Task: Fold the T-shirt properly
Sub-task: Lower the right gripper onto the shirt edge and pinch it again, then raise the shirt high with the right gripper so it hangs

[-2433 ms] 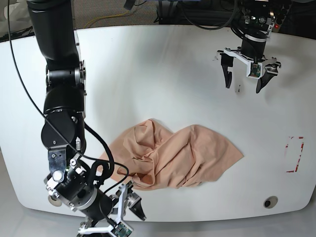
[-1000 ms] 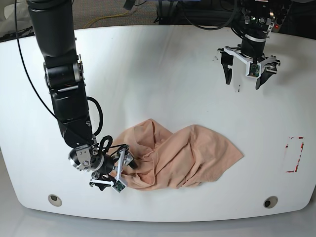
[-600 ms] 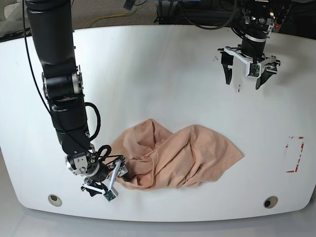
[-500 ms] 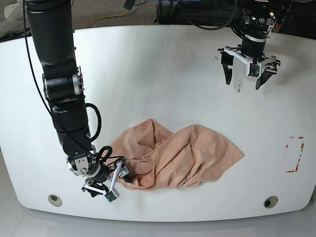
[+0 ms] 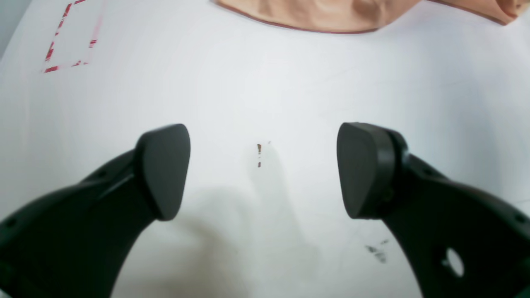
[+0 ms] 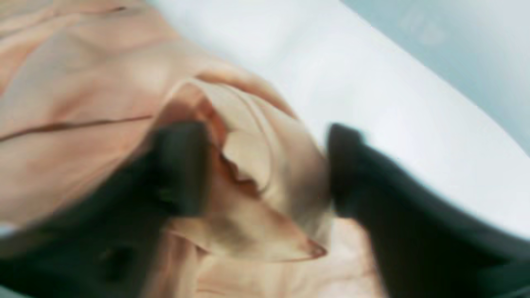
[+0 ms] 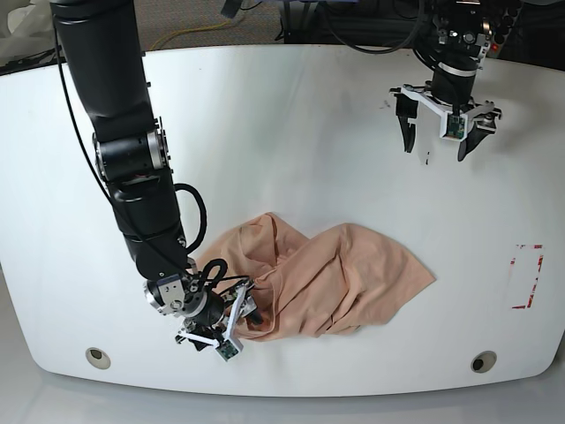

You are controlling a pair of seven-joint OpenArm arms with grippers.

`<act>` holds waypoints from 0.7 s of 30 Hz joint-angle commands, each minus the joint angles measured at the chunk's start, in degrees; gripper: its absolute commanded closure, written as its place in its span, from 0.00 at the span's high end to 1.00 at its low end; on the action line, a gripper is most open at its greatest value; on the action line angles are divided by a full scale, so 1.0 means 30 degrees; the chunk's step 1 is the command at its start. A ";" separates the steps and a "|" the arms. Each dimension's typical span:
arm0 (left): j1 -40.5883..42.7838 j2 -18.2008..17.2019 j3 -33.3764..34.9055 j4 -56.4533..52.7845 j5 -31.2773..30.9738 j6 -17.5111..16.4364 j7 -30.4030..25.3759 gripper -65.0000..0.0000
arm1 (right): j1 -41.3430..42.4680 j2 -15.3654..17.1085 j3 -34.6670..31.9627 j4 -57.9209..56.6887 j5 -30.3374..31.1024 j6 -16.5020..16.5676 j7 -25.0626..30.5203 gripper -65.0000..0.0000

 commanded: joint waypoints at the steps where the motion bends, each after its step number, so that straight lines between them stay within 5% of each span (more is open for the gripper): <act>1: 0.0010 -0.0066 -0.0049 0.0312 -0.0096 0.0094 -0.0484 0.80 | 0.0857 0.0163 0.0090 0.0274 0.0189 -0.0167 0.0466 0.35; 5: 0.0010 -0.0623 -0.0049 0.0312 -0.0125 0.0094 -0.0484 0.80 | 0.0857 0.0163 0.0090 0.0274 0.0160 -0.0167 0.0466 0.00; 14: 0.0010 -0.0886 -0.0049 0.0312 -0.0213 0.0094 -0.0484 0.80 | 0.0857 0.0309 0.0031 0.0508 0.0131 -0.0021 0.0202 0.00; 21: -0.0225 -0.0886 -0.0019 0.0370 -0.0213 0.0094 -0.0484 0.80 | -0.0022 0.0338 0.0060 0.6017 0.0160 0.0009 -0.3695 0.00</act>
